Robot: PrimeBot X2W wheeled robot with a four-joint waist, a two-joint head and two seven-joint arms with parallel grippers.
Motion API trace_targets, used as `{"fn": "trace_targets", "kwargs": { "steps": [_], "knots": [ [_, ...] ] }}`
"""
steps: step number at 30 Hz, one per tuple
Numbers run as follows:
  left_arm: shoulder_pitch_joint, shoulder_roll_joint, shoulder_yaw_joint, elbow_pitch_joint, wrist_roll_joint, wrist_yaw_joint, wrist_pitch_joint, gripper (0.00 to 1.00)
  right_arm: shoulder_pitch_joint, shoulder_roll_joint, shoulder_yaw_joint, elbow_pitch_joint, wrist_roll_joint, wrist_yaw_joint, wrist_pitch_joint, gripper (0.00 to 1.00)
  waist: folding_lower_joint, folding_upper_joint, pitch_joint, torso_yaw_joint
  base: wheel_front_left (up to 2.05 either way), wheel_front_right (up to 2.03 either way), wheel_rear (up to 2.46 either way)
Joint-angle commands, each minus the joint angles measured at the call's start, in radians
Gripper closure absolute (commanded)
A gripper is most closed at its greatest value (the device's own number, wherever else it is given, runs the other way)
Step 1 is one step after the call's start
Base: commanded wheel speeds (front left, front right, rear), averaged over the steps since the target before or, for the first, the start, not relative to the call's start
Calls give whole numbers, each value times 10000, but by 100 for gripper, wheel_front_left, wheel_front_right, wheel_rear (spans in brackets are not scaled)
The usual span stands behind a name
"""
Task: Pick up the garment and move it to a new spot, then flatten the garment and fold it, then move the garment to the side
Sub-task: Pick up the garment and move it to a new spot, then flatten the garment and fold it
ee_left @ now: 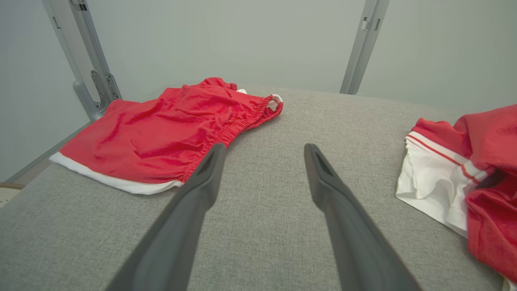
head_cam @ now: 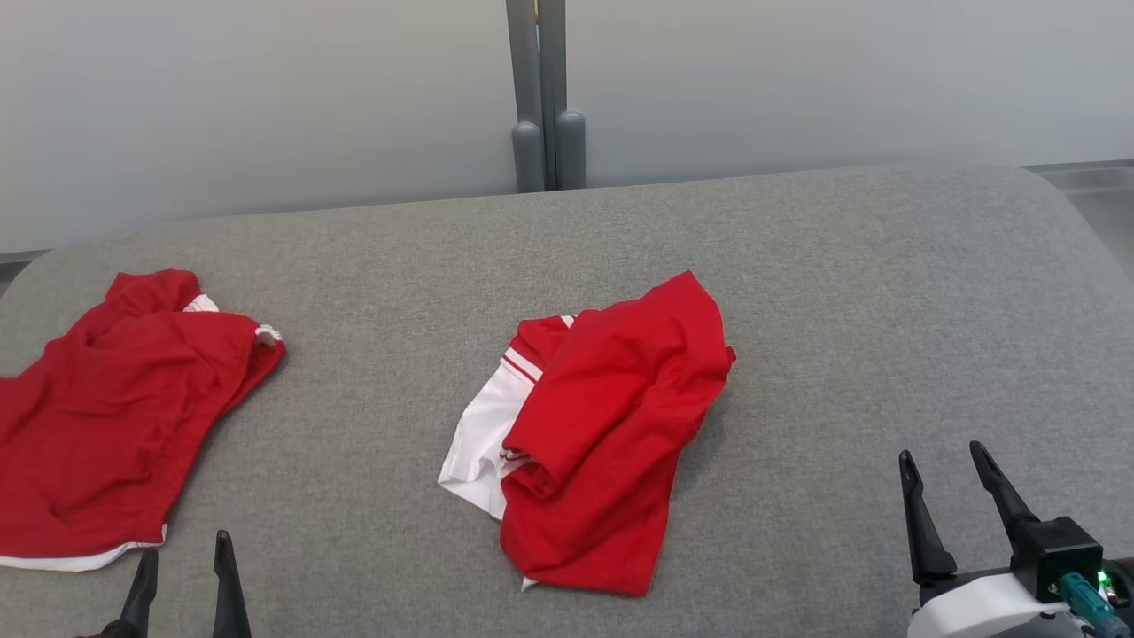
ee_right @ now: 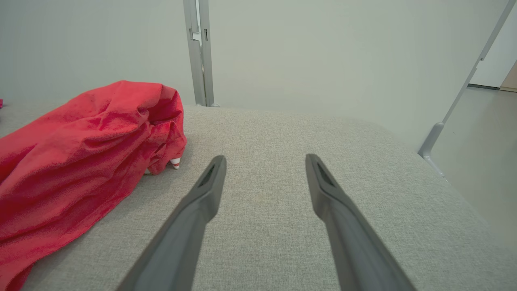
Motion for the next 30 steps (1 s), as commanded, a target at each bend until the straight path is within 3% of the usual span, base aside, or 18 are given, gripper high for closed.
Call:
{"fn": "trace_targets", "kwargs": {
  "steps": [1,12,30],
  "knots": [
    [140,-43,106,-11,102,-93,-27,0,78,-1,-36,13,-21,-10,-35,0,0,0,-9,-16,0,0,0],
    [-42,-483,463,-64,551,-974,-28,0,-102,-4,4,53,-77,-10,-35,0,0,0,15,13,0,0,0],
    [-243,-702,446,155,784,-1209,-28,0,-204,-31,106,-51,-41,-10,-35,0,0,0,33,76,0,0,0]
  ]
}}
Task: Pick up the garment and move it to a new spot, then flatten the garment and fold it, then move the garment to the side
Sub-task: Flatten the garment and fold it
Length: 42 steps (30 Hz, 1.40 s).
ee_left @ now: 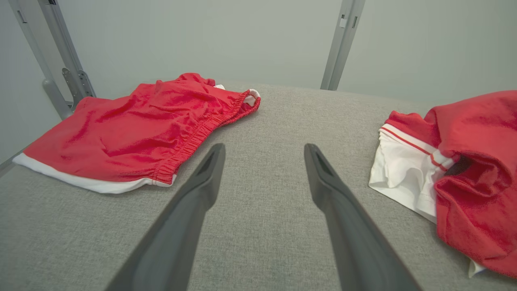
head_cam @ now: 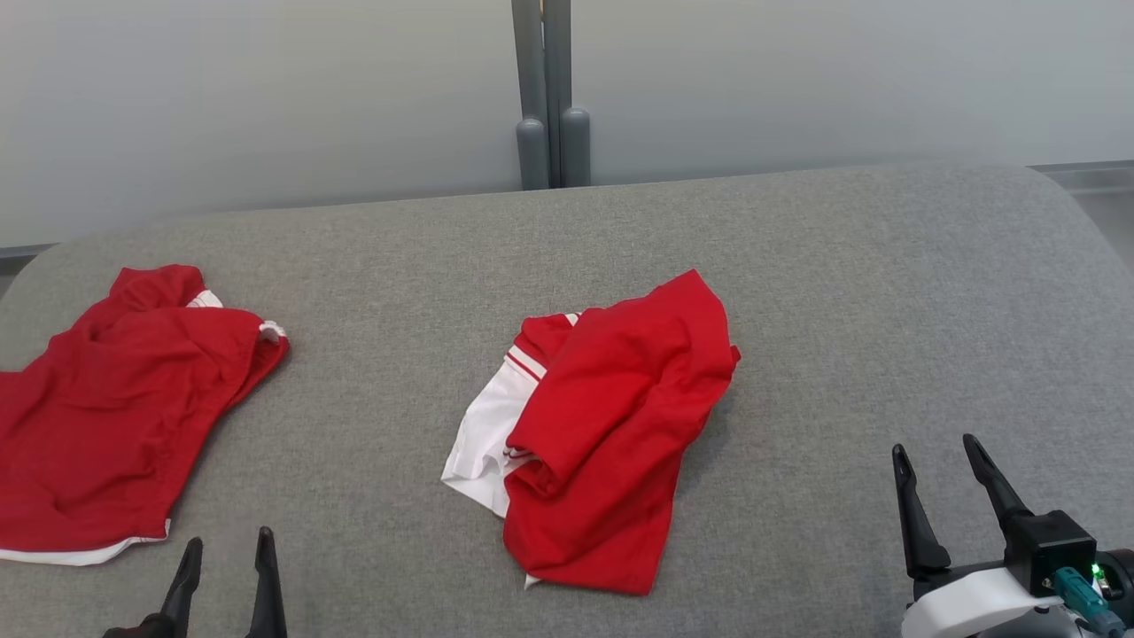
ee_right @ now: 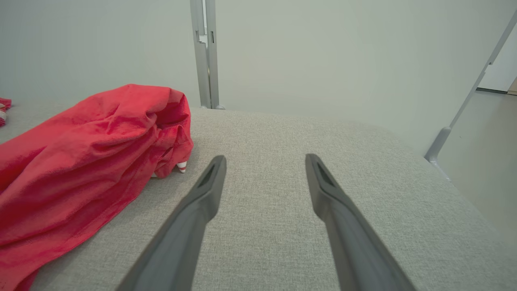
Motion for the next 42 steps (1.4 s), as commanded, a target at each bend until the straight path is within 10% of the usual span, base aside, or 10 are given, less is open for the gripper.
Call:
{"fn": "trace_targets", "kwargs": {
  "steps": [1,12,30,32,34,35,36,42],
  "knots": [
    [-238,-40,-73,4,20,-27,-28,0,-108,-22,14,-44,-15,-10,-33,0,0,-1,14,1,0,0,0],
    [-2245,79,-2478,1174,-350,-42,890,0,-503,-39,267,-34,6,-10,-33,0,0,-1,396,-229,0,0,0],
    [-4831,343,-3703,5440,-2730,-29,2952,0,-829,137,347,-183,34,-9,-33,0,0,-1,955,-1605,0,0,0],
    [-4869,280,-3921,5667,-3115,-29,2993,22,-848,147,338,-172,39,-10,-31,0,0,-1,969,-1670,0,0,0],
    [-4921,374,-4259,5756,-3407,-33,3054,73,-851,150,298,-164,34,-10,-33,0,0,-1,969,-1711,0,0,0],
    [-4921,374,-4259,5756,-3407,-33,3054,73,-851,150,298,-164,34,-10,-33,0,0,-1,969,-1711,0,0,0],
    [-4930,414,-4424,5752,-3544,-34,2995,100,-845,160,296,-152,29,-10,-31,0,0,-1,954,-1728,0,0,0],
    [-5452,748,-4585,4439,-5234,-32,2922,100,-783,186,201,-189,14,-9,-33,0,0,-1,896,-1681,0,0,0]
  ]
}}
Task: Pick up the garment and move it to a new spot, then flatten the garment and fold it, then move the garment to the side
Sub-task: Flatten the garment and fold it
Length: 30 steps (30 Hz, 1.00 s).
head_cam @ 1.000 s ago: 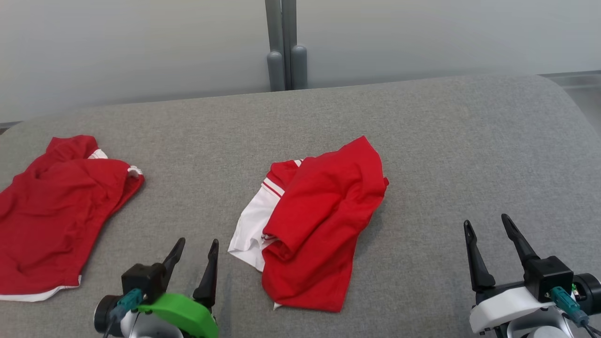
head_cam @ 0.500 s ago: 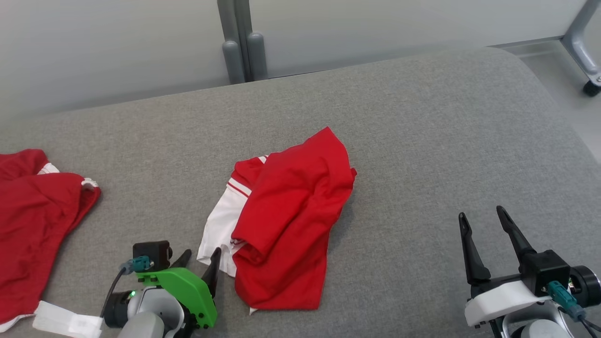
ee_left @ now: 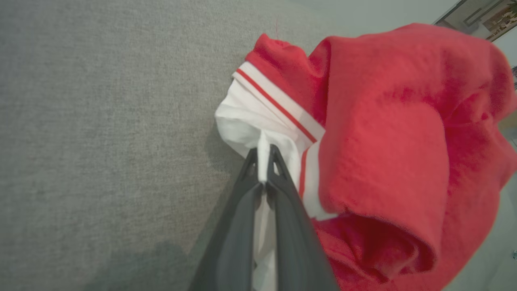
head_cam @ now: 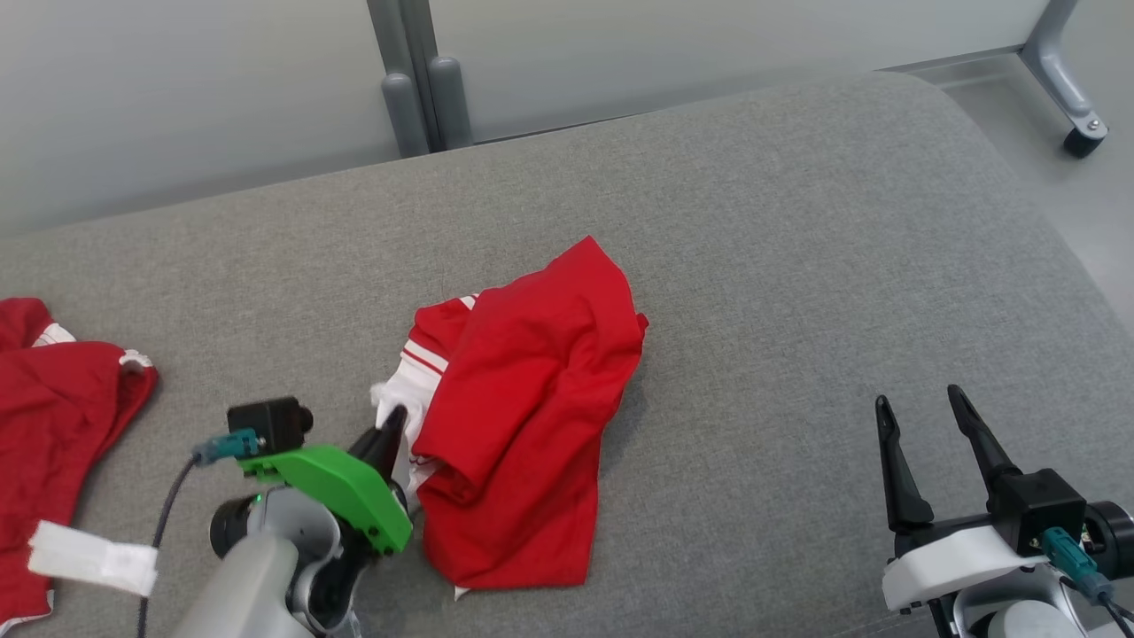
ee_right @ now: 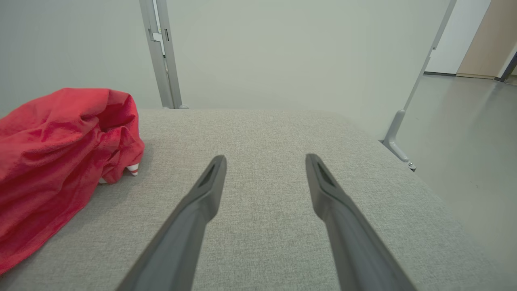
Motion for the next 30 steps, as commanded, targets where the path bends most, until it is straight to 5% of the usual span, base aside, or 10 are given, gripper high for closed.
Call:
{"fn": "trace_targets", "kwargs": {
  "steps": [1,10,15,20,25,30],
  "knots": [
    [-287,238,-35,-307,-228,2,133,100,19,11,-5,-25,-5,-7,-35,0,0,-1,-56,57,0,0,0],
    [-2049,1914,59,-4746,-2176,42,2314,100,-41,20,52,47,71,-8,-33,0,0,-1,-402,25,0,0,0],
    [-3629,2138,261,-6082,-2488,671,3590,100,-166,25,151,52,167,-8,-33,0,0,-1,-467,-224,0,0,0],
    [-5166,2043,43,-6163,-2176,1220,4449,100,-222,48,258,45,258,-8,-33,0,0,-1,-486,-588,0,0,0],
    [-6246,1361,-151,-5555,-2014,1757,4586,100,-306,57,323,68,340,-8,-35,0,0,-1,-458,-1027,0,0,0],
    [-6696,539,-1160,-4584,-1357,1661,4439,100,-566,67,536,51,590,-8,-35,0,0,-1,-97,-1545,0,0,0]
  ]
}}
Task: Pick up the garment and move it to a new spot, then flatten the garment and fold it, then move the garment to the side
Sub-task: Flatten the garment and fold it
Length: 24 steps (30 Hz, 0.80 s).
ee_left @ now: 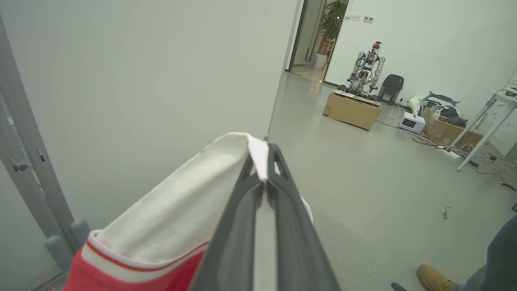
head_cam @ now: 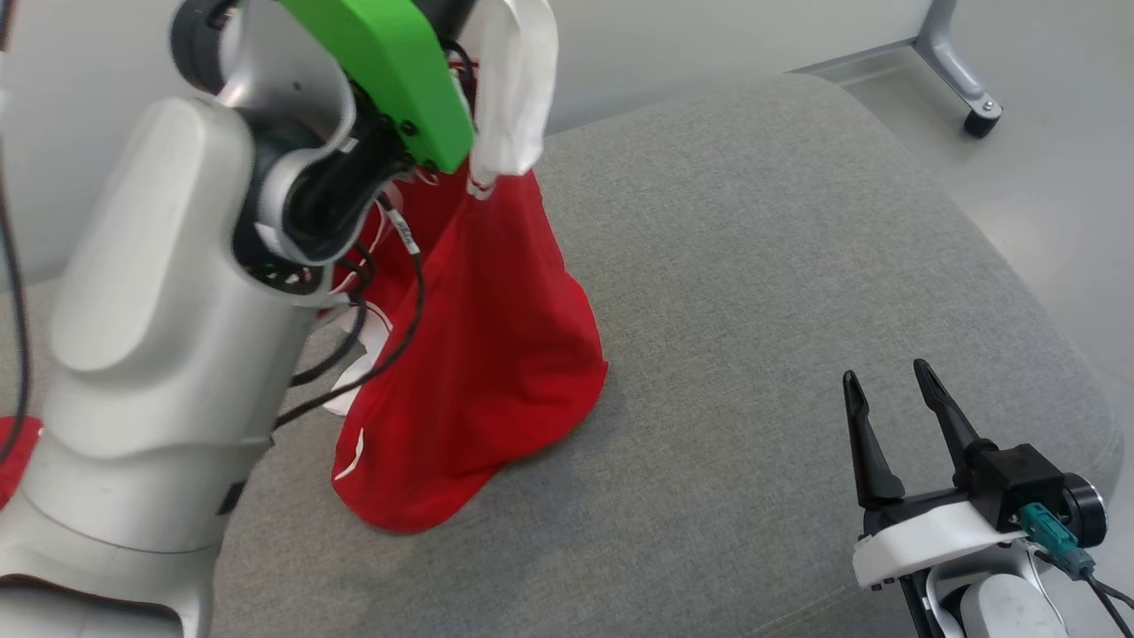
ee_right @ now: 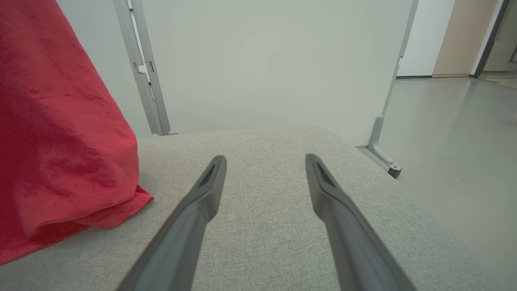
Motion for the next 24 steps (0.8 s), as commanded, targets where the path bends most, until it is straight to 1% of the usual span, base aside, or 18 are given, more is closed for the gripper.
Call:
{"fn": "trace_targets", "kwargs": {
  "steps": [1,4,7,8,11,14,17,19,20,21,22,23,24],
  "knots": [
    [-37,-211,-152,289,158,-26,-145,100,-114,0,64,10,105,-10,-35,0,0,0,301,-432,0,0,0],
    [215,-892,-632,1055,327,-80,-533,100,-275,3,217,40,347,-9,-35,0,0,0,506,-863,0,0,0],
    [549,-1281,-1077,1893,553,-128,-1102,100,-408,4,448,43,566,-10,-35,0,0,0,785,-1329,0,0,0],
    [549,-1281,-1077,1893,553,-128,-1102,100,-408,4,448,43,566,-10,-35,0,0,0,785,-1329,0,0,0],
    [1035,-1549,-1590,2888,840,-67,-1783,100,-499,6,700,90,786,-10,-35,0,0,0,1066,-1809,0,0,0],
    [1607,-1712,-2016,3829,820,1,-2449,100,-581,6,780,106,956,-10,-35,0,0,0,1322,-2229,0,0,0],
    [2009,-1750,-2672,4426,822,21,-3063,100,-607,12,790,79,1130,-10,-35,0,0,0,1639,-2488,0,0,0],
    [2184,-1760,-3351,4480,710,-43,-3412,100,-651,16,883,59,1242,-9,-35,0,0,0,1828,-2613,0,0,0],
    [2215,-1756,-3645,4491,672,-9,-3572,100,-670,7,920,53,1301,-9,-35,0,0,0,1902,-2662,0,0,0],
    [2273,-1750,-3919,4516,549,51,-3679,95,-692,4,942,52,1343,-10,-35,0,0,0,1956,-2696,0,0,0],
    [2317,-1744,-4145,4524,406,117,-3762,58,-698,4,958,46,1383,-10,-35,0,0,0,1994,-2707,0,0,0],
    [2306,-1745,-4344,4516,309,165,-3853,0,-711,8,966,48,1413,-10,-35,0,0,0,2021,-2712,0,0,0],
    [2243,-1747,-4543,4518,267,232,-3989,0,-725,8,958,55,1418,-10,-35,0,0,0,2034,-2710,0,0,0]
  ]
}}
